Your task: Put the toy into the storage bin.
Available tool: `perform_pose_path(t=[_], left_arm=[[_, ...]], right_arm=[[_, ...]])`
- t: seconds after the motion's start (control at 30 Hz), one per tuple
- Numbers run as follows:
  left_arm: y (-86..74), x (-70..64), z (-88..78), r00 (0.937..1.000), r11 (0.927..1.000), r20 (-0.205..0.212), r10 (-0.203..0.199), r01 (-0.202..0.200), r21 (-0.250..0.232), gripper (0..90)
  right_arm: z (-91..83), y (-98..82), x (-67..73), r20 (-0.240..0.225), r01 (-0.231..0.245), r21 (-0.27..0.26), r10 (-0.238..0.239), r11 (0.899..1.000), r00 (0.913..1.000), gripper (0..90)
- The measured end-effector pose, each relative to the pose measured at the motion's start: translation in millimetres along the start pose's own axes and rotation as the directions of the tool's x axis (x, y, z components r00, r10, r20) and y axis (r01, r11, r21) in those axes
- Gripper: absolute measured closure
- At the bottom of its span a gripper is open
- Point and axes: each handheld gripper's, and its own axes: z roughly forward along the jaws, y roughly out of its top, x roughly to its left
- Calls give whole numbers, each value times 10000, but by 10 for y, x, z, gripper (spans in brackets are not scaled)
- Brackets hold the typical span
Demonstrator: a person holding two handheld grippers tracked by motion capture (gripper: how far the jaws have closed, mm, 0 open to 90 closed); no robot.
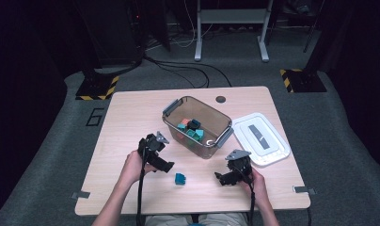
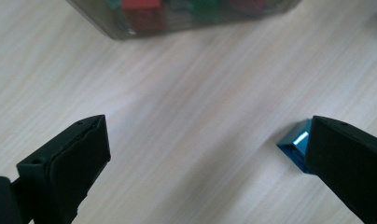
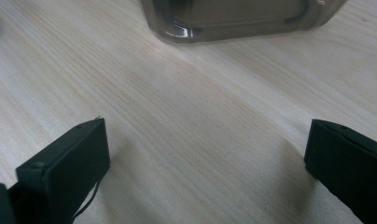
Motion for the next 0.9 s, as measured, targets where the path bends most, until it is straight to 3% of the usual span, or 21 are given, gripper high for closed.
perform_pose_path(t=[0.6,0.9], left_arm=[[-129,-343,340,9961,9982,815,341,-380,465,5],[-142,-478,488,9937,9959,981,533,-600,671,8]], right_arm=[[0,0,0,0,-4,0,4,10000,10000,0],[0,0,0,-2,-4,0,4,10000,10000,0]])
